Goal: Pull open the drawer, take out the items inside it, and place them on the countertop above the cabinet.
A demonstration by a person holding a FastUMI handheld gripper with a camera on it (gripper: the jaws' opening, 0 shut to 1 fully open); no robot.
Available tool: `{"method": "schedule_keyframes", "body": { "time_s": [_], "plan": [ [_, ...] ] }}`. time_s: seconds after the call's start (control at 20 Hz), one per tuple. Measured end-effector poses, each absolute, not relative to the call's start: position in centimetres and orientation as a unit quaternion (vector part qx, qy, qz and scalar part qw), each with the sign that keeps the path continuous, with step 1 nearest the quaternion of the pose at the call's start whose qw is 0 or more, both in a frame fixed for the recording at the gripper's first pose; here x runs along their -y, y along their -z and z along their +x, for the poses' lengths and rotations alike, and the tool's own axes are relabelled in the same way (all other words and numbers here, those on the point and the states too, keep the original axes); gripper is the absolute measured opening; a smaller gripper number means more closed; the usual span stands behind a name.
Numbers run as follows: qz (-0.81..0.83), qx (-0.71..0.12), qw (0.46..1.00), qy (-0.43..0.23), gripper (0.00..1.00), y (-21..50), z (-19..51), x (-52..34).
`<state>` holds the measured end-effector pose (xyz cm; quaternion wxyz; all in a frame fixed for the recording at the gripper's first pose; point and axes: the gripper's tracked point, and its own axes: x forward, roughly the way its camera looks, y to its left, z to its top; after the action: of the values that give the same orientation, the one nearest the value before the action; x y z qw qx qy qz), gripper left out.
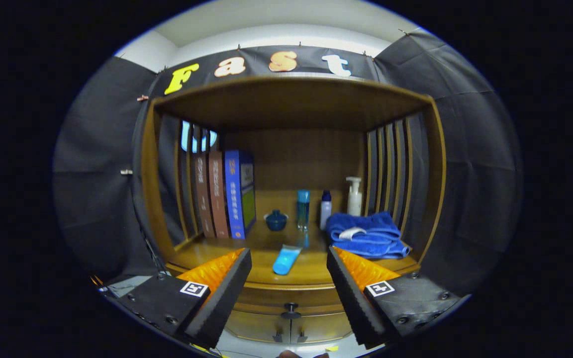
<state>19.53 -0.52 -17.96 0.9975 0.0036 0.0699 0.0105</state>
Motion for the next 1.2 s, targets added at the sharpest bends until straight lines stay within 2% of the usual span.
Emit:
{"method": "schedule_keyframes", "body": {
  "time_s": [0.25,0.55,1.2],
  "plan": [
    [0.000,-0.041,0.999,-0.014,0.99,9.9,15.0,-0.4],
    [0.009,-0.016,0.998,-0.052,0.99,3.2,8.1,-3.5],
    [0.017,0.010,0.998,-0.058,0.99,-3.2,-3.1,-5.1]
  ]
}}
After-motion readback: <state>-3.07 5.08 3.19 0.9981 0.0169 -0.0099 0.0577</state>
